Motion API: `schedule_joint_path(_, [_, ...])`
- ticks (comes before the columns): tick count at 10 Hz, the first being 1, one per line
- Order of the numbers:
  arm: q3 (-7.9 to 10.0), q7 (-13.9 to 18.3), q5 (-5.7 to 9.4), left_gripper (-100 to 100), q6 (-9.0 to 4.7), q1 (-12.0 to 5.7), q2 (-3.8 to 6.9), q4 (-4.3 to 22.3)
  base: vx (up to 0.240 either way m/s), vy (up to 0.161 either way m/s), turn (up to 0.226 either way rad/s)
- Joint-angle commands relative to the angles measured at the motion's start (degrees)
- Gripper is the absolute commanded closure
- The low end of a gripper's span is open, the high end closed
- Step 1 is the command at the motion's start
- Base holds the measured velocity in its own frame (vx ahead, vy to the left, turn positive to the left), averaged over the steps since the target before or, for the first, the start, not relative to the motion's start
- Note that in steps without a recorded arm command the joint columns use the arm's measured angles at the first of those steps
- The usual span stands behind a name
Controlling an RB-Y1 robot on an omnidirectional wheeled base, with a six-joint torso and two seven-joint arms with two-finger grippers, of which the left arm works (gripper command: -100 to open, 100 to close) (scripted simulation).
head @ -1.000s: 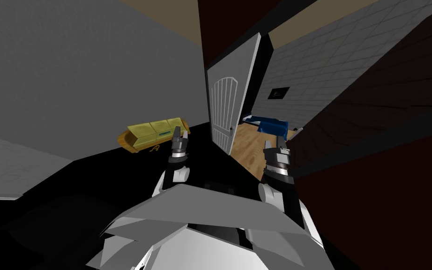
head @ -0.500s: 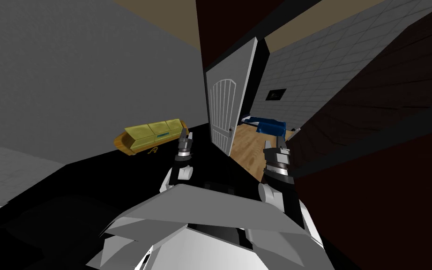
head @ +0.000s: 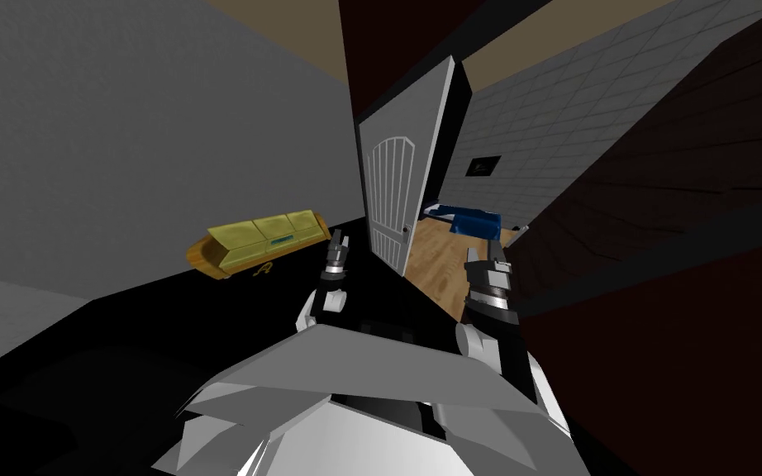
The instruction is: Push the door open
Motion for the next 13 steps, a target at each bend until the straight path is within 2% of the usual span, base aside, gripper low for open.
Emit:
schedule_joint_path(1, [-0.63,0.5,0.15,-100,0.19,-1.7,0.19,2.8,0.063,0.02,-0.036])
schedule_joint_path(2, [-1.14,0.9,0.31,-100,0.2,-3.0,0.41,4.5,0.08,0.006,-0.076])
schedule_joint_path(3, [-1.14,0.9,0.31,-100,0.2,-3.0,0.41,5.0,0.056,0.006,-0.019])
schedule_joint_path(5, [-2.23,1.8,0.67,-100,0.24,-5.8,0.82,8.9,0.061,0.021,-0.054])
schedule_joint_path(6, [-2.23,1.8,0.67,-100,0.24,-5.8,0.82,9.8,0.058,0.02,-0.023])
schedule_joint_path(7, [-2.8,2.3,0.86,-100,0.25,-7.23,1.01,11.8,0.061,0.012,-0.039])
schedule_joint_path(8, [-2.8,2.3,0.86,-100,0.25,-7.23,1.01,12.3,0.048,0.009,-0.029])
schedule_joint_path(9, [-3.37,2.7,1.05,-100,0.27,-8.69,1.2,14.8,0.053,0.011,-0.048])
schedule_joint_path(10, [-3.96,3.2,1.24,-100,0.29,-10.21,1.36,16.2,0.087,0.015,-0.08])
schedule_joint_path(11, [-3.96,3.2,1.24,-100,0.29,-10.21,1.36,17.4,0.061,0.017,-0.027])
schedule_joint_path(12, [-4.56,3.7,1.44,-100,0.31,-11.74,1.52,18.7,0.049,0.018,-0.049])
schedule_joint_path(13, [-4.56,3.7,1.44,-100,0.31,-11.74,1.52,20.0,0.041,0.018,-0.025])
